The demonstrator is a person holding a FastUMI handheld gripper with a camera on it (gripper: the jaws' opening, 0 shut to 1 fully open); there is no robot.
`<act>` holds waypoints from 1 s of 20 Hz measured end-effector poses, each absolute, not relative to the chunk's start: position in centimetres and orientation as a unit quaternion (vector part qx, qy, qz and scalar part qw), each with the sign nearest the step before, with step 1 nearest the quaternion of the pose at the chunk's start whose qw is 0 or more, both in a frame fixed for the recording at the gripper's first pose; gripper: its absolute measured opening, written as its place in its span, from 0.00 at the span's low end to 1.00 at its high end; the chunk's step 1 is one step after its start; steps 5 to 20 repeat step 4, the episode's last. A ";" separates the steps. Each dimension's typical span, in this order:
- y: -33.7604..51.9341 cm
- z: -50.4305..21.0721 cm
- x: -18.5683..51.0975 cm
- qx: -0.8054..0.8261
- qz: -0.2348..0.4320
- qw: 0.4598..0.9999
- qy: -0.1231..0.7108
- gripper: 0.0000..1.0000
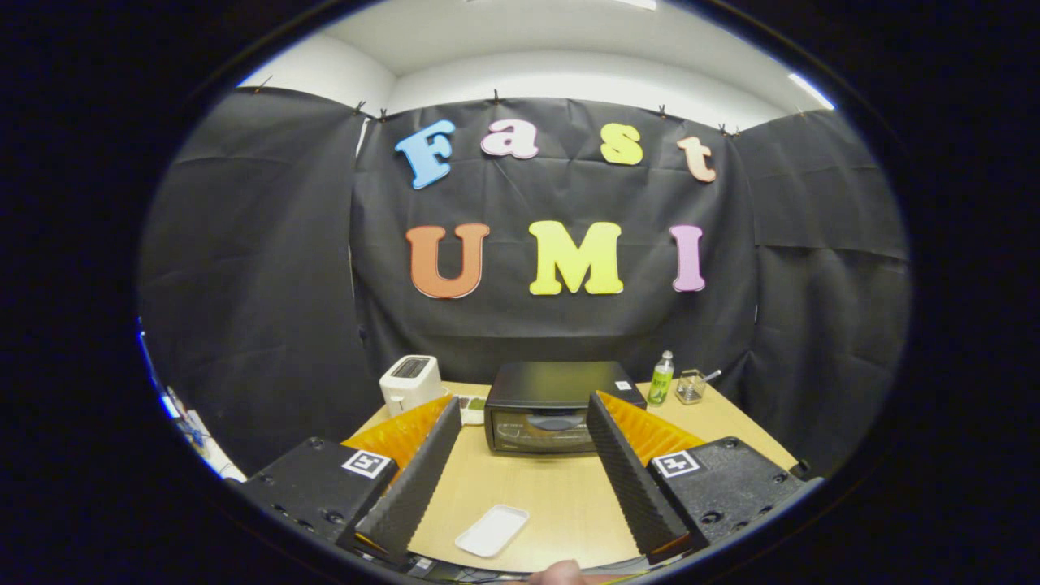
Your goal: Open the toaster oven, put the food inside, and close the toaster oven door.
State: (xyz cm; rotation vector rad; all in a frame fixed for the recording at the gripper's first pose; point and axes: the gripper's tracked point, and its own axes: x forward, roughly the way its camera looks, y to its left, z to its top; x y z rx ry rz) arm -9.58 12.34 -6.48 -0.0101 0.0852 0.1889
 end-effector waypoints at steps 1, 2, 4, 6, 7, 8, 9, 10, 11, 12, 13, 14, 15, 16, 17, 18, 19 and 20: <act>12.1 -6.4 -9.5 -0.003 0.092 0.995 0.041 1.00; 12.1 -6.4 -9.6 0.000 0.092 0.995 0.041 1.00; 12.1 -6.5 -9.7 0.005 0.090 0.995 0.043 1.00; 12.1 -6.5 -9.7 0.005 0.090 0.995 0.043 1.00; 12.1 -6.5 -9.7 0.005 0.090 0.995 0.043 1.00; 12.1 -6.5 -9.7 0.005 0.090 0.995 0.043 1.00; 12.1 -6.5 -9.7 0.005 0.090 0.995 0.043 1.00; 12.1 -6.5 -9.7 0.005 0.090 0.995 0.043 1.00; 12.1 -6.5 -9.7 0.005 0.090 0.995 0.043 1.00; 12.1 -6.5 -9.7 0.005 0.090 0.995 0.043 1.00; 12.1 -6.5 -9.7 0.005 0.090 0.995 0.043 1.00; 12.1 -6.5 -9.7 0.005 0.090 0.995 0.043 1.00; 12.1 -6.5 -9.7 0.005 0.090 0.995 0.043 1.00; 12.1 -6.5 -9.7 0.005 0.090 0.995 0.043 1.00; 12.1 -6.5 -9.7 0.005 0.090 0.995 0.043 1.00; 12.1 -6.5 -9.7 0.005 0.090 0.995 0.043 1.00; 12.1 -6.5 -9.7 0.005 0.090 0.995 0.043 1.00; 12.1 -6.5 -9.7 0.005 0.090 0.995 0.043 1.00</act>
